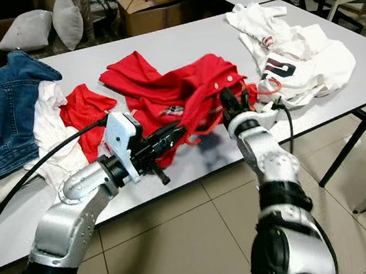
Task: Hang hanger
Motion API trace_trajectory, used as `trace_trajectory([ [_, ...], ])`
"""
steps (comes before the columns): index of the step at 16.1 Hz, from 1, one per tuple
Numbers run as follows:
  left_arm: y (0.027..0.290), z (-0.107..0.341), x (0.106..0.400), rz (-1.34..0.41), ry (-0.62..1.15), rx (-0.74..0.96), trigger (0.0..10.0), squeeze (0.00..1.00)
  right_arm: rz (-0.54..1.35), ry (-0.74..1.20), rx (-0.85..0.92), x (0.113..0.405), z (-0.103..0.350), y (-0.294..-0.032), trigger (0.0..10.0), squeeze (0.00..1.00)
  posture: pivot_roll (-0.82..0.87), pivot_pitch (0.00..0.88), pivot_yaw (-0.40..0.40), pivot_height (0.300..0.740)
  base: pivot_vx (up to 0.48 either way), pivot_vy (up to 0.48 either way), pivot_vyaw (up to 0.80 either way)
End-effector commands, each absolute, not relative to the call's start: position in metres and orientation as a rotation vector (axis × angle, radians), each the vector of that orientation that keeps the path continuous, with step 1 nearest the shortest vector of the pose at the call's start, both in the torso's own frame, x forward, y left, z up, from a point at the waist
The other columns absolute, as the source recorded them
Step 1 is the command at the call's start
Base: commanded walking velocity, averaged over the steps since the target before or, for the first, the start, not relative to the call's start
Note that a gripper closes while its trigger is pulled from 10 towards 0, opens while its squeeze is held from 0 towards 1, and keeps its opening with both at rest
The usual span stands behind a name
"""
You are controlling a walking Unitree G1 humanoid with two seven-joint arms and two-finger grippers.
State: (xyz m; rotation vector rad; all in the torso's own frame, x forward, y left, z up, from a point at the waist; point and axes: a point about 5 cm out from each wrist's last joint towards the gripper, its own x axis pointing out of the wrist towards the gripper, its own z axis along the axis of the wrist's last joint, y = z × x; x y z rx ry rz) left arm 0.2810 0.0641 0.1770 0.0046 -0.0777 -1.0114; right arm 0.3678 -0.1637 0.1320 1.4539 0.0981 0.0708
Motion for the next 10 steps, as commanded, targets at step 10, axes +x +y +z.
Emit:
trace_trajectory([
  [10, 0.046, 0.189, 0.272, -1.134, -0.065, -0.020, 0.0, 0.00, 0.041, 0.119, 1.370, 0.376, 0.133, -0.150, 10.0, 0.00, -0.02, 0.000, -0.034, 0.740, 0.000, 0.000, 0.00],
])
